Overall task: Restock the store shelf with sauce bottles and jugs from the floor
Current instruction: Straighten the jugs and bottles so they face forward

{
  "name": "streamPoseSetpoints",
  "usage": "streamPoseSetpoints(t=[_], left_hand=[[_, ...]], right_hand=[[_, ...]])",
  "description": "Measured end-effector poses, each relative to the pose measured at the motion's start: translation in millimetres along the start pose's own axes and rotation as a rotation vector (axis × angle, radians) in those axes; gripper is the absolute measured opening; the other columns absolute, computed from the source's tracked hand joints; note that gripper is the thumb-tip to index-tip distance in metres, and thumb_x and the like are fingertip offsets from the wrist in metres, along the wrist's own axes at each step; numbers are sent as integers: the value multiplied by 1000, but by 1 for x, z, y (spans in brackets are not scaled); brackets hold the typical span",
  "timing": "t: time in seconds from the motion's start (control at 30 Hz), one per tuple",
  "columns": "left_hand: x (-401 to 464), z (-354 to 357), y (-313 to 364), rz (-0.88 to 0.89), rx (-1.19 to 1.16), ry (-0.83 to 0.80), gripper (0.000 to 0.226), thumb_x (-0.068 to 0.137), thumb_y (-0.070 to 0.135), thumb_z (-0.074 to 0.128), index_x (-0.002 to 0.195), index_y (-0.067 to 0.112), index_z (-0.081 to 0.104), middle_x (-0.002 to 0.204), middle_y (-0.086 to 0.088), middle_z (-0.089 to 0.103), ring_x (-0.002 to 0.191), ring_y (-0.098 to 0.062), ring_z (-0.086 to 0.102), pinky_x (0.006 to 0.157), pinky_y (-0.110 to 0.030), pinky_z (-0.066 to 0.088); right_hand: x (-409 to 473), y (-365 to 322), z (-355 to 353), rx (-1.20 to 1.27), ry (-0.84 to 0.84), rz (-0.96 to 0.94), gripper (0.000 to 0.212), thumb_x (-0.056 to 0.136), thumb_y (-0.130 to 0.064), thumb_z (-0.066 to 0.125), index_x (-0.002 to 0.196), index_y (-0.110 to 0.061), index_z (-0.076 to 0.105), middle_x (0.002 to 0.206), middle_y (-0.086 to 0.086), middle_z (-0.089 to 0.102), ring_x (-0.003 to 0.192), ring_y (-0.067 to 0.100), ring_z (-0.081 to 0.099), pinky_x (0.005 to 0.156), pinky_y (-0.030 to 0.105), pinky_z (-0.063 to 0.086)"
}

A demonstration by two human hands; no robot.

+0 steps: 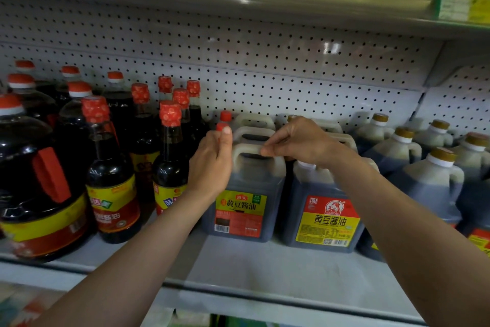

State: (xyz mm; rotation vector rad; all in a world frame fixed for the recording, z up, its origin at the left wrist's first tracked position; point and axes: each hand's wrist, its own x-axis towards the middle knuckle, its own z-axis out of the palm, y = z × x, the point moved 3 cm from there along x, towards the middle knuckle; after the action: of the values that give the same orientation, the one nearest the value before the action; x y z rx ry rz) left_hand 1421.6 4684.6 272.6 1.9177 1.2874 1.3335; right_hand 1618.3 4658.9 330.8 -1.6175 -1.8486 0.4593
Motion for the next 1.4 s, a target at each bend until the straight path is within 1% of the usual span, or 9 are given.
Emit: streamPoseSetpoints(t=[0.27, 0.43, 0.57, 0.73, 0.9, 1.03, 1.13, 1.27, 1.4], left_hand=[[-23, -8, 2, 27, -174, 63, 58, 102, 52, 20, 142, 20, 47, 126, 16, 43, 118, 1, 39, 97, -19, 27], [-60, -31, -25, 118, -139, 363, 47, 104, 47, 29, 130, 18, 55, 123, 5, 60, 115, -7, 55, 97, -21, 42], [-79, -62, -56, 66, -76, 522, 37, 106, 36, 38, 131, 14, 53, 119, 3, 49, 112, -6, 47, 95, -12, 33], [-72, -77, -96, -6, -130, 267, 54, 102, 47, 39, 149, 21, 40, 146, 3, 46, 134, -12, 43, 111, -35, 38], [-69, -76, -117, 14, -202, 42, 63, 96, 52, 46, 153, 28, 34, 149, 14, 43, 137, -5, 41, 113, -32, 37], [-64, -79, -116, 12, -294, -11, 67, 93, 53, 44, 154, 30, 30, 138, 36, 34, 127, 14, 36, 101, -6, 30], [-61, -79, -116, 19, -397, -72, 63, 95, 46, 45, 154, 33, 27, 131, 45, 30, 114, 36, 31, 88, 7, 28], [-49, -78, -119, 34, -422, -110, 62, 100, 52, 46, 156, 34, 27, 148, 25, 41, 132, 10, 39, 107, -16, 34], [-44, -80, -115, 26, -438, -113, 53, 103, 38, 46, 153, 30, 33, 144, 13, 45, 134, -8, 43, 108, -29, 36]], right_hand=[[-6, -4, 0, -24, -33, -34, 17, 82, -26, 84, 96, -17, 83, 82, -9, 77, 76, -7, 64, 75, 7, 48], [-7, -18, -5, 96, 324, -109, 14, 83, -30, 84, 94, -24, 81, 85, -14, 75, 78, -6, 68, 80, 9, 51], [-11, -42, 15, 233, 429, -150, 14, 85, -27, 81, 98, -22, 80, 86, -15, 74, 81, -4, 69, 85, 17, 55], [-2, -72, 62, 374, 355, -135, 18, 86, -17, 81, 103, -13, 78, 90, -2, 75, 79, -3, 68, 84, 25, 56], [13, -98, 95, 451, 343, -70, 41, 86, -20, 81, 124, -12, 70, 113, 9, 73, 100, 14, 69, 98, 32, 56], [22, -114, 118, 564, 305, -23, 49, 90, -16, 76, 136, -8, 61, 125, 9, 69, 98, 4, 66, 80, 10, 51], [27, -119, 132, 578, 357, -13, 38, 91, -12, 74, 128, -3, 67, 110, 7, 74, 87, 1, 67, 78, 15, 51], [29, -121, 139, 585, 403, -4, 24, 91, -11, 74, 114, -6, 73, 99, 5, 76, 88, 7, 69, 87, 24, 55], [27, -123, 138, 537, 414, 21, 20, 90, -15, 77, 110, -13, 76, 91, -5, 77, 82, 2, 71, 77, 21, 56]])
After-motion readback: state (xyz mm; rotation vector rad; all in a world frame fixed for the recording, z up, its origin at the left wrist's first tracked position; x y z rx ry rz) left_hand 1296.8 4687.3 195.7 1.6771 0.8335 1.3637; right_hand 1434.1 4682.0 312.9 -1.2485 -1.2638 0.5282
